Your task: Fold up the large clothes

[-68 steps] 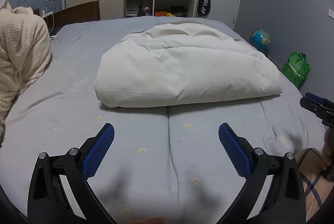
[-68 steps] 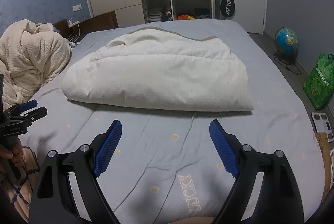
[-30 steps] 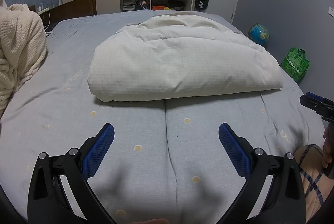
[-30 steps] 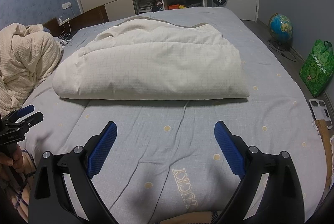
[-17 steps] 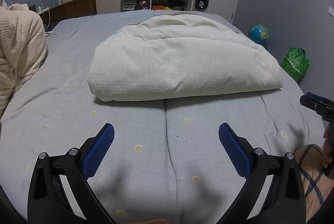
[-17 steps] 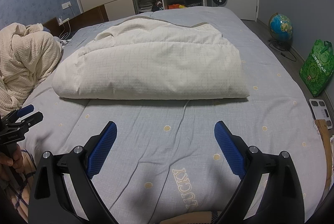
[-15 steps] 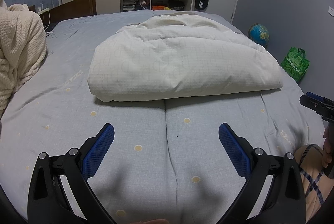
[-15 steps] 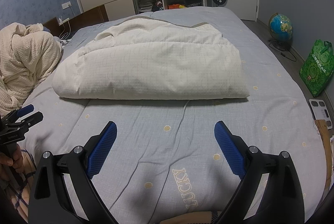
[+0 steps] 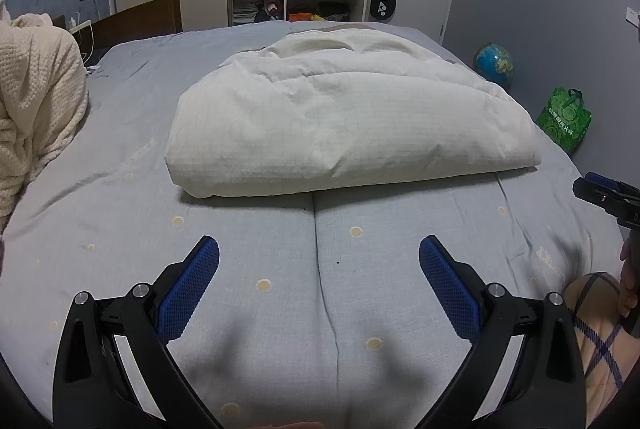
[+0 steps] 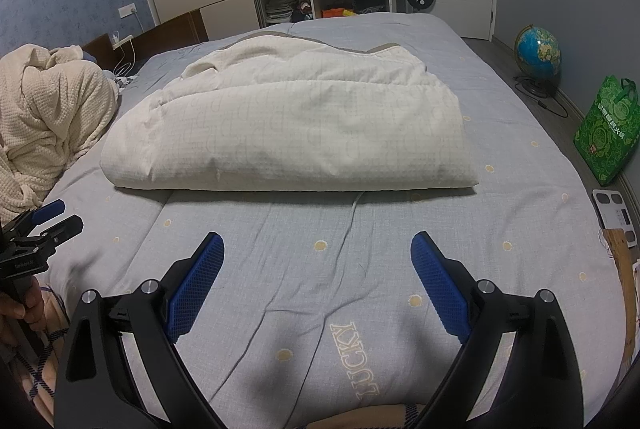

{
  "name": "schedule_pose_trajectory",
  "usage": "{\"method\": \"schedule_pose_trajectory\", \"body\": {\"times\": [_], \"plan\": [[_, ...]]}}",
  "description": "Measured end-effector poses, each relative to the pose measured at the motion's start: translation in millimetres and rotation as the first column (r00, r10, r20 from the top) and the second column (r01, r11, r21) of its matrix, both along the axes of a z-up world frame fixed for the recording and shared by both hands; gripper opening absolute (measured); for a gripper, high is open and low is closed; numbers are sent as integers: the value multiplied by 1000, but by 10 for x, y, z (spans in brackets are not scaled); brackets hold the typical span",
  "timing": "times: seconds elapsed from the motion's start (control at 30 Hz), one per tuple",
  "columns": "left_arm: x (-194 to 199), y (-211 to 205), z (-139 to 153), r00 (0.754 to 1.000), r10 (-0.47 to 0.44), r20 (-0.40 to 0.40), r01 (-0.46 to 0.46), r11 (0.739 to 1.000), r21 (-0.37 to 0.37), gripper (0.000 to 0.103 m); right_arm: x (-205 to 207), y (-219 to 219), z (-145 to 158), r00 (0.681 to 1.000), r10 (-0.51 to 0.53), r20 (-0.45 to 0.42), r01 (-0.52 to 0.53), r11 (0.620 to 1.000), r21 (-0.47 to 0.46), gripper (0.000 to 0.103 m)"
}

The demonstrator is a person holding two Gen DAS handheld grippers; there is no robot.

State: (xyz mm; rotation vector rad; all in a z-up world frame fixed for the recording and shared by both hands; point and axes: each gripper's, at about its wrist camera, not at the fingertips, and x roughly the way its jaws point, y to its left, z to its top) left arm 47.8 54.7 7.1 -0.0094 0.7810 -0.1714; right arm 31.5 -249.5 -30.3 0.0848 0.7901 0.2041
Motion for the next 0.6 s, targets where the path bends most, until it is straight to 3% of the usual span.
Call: {"method": "schedule_pose_trajectory", "body": {"times": [0.6], "plan": [[6, -15, 2, 1000, 1, 4, -1, 1000, 10, 96, 1, -2, -1, 1000, 0, 0, 0, 1000, 0, 90]]}}
